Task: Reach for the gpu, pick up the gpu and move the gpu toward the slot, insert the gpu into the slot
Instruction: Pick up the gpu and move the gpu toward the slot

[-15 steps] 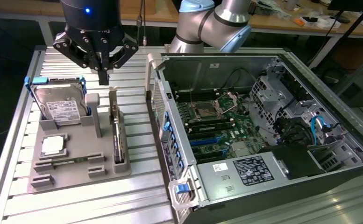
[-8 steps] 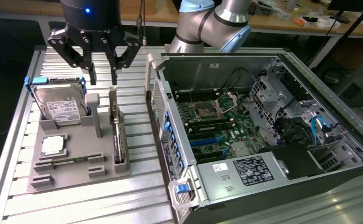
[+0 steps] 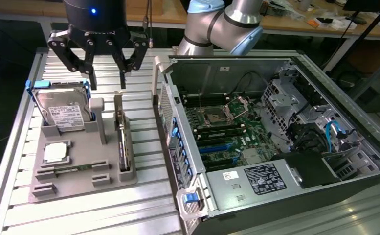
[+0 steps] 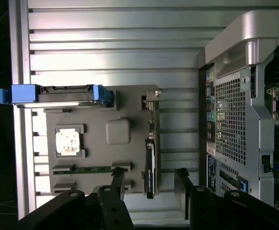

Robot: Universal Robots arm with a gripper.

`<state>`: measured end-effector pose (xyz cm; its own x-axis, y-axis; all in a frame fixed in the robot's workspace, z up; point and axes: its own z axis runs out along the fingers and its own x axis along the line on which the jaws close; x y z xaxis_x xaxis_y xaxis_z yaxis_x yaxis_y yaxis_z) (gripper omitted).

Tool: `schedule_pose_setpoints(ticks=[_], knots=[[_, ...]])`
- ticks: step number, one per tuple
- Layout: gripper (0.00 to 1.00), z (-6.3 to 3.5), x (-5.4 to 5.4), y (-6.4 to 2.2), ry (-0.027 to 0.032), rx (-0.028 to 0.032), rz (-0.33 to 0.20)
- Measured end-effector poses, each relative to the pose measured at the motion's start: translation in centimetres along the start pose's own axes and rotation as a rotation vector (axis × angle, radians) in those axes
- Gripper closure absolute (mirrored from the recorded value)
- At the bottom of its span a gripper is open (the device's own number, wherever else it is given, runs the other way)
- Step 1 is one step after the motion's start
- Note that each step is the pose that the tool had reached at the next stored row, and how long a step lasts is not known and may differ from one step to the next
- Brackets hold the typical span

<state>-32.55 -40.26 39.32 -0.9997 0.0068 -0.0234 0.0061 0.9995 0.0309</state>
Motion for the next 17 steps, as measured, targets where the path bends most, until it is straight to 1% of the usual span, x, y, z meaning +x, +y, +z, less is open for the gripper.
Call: schedule_pose_setpoints(ticks=[7, 15, 16, 17], knots=[[0.46, 0.00, 0.00, 0.00, 0.0043, 0.0051, -0.072], [0.46, 0.00, 0.00, 0.00, 0.0047, 0.0052, -0.077], [0.46, 0.01, -0.03, 0.01, 0.0057, 0.0051, -0.077], [0.46, 0.00, -0.11, 0.01, 0.0105, 0.0052, -0.077]])
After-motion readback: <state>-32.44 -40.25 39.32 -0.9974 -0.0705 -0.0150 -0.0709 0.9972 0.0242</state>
